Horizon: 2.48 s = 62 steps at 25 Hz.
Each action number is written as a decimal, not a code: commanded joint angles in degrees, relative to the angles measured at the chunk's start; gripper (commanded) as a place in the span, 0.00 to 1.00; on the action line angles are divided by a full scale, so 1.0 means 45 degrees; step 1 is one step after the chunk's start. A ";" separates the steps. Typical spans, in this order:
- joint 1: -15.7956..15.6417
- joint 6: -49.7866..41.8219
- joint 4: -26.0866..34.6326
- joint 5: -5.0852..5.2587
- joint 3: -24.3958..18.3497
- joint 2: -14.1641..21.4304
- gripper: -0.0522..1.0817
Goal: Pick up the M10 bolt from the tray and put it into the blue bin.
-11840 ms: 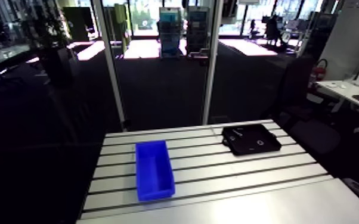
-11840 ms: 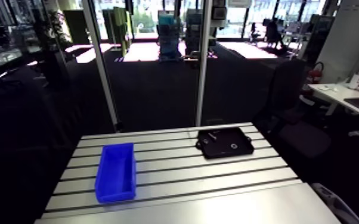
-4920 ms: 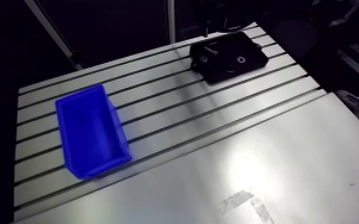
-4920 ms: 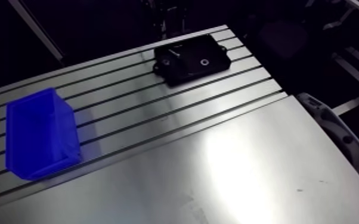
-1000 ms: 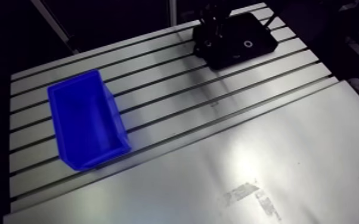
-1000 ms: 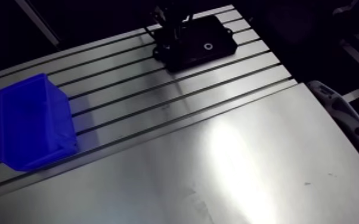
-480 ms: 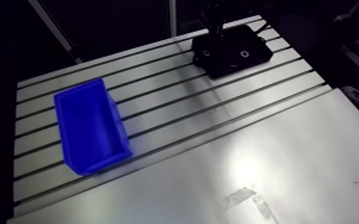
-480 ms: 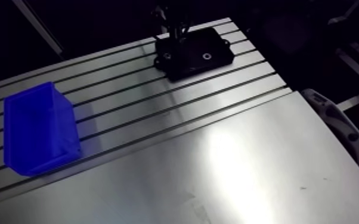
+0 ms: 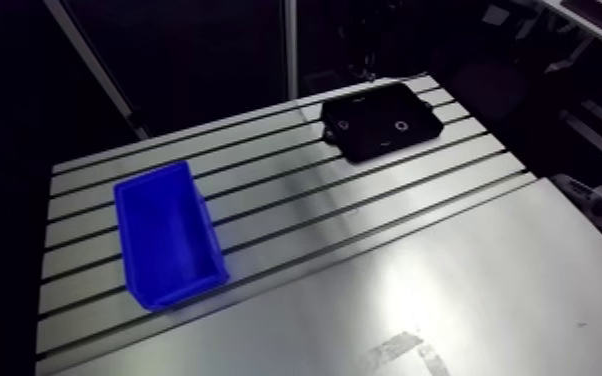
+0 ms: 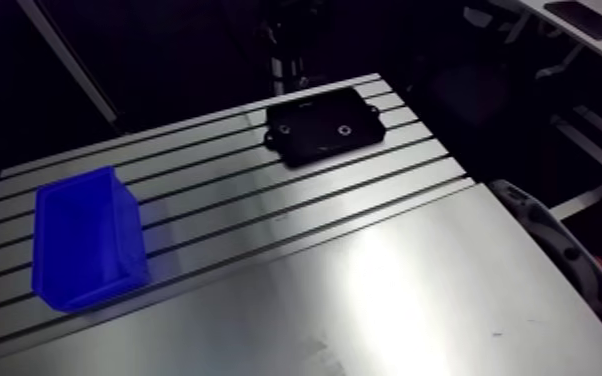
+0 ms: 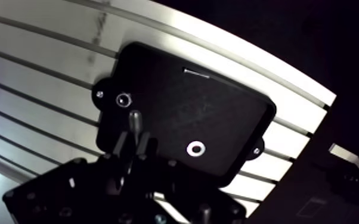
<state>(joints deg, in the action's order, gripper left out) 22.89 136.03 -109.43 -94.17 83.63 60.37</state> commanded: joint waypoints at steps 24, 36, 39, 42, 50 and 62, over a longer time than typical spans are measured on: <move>-0.3055 0.4804 0.2454 0.0390 0.1445 0.3605 0.97; -0.4461 0.6757 0.2454 0.0410 0.2714 0.4680 0.97; -0.4833 0.7050 0.2395 0.0547 0.2851 0.4797 0.97; -0.5145 0.7109 0.2317 0.0762 0.3007 0.4992 0.97; -0.5458 0.7500 0.2180 0.1172 0.3457 0.5110 0.97; -0.6044 0.7402 0.0109 0.1074 0.4355 0.4758 0.97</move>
<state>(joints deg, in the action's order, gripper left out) -3.15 169.61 -107.00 -89.24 102.28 82.72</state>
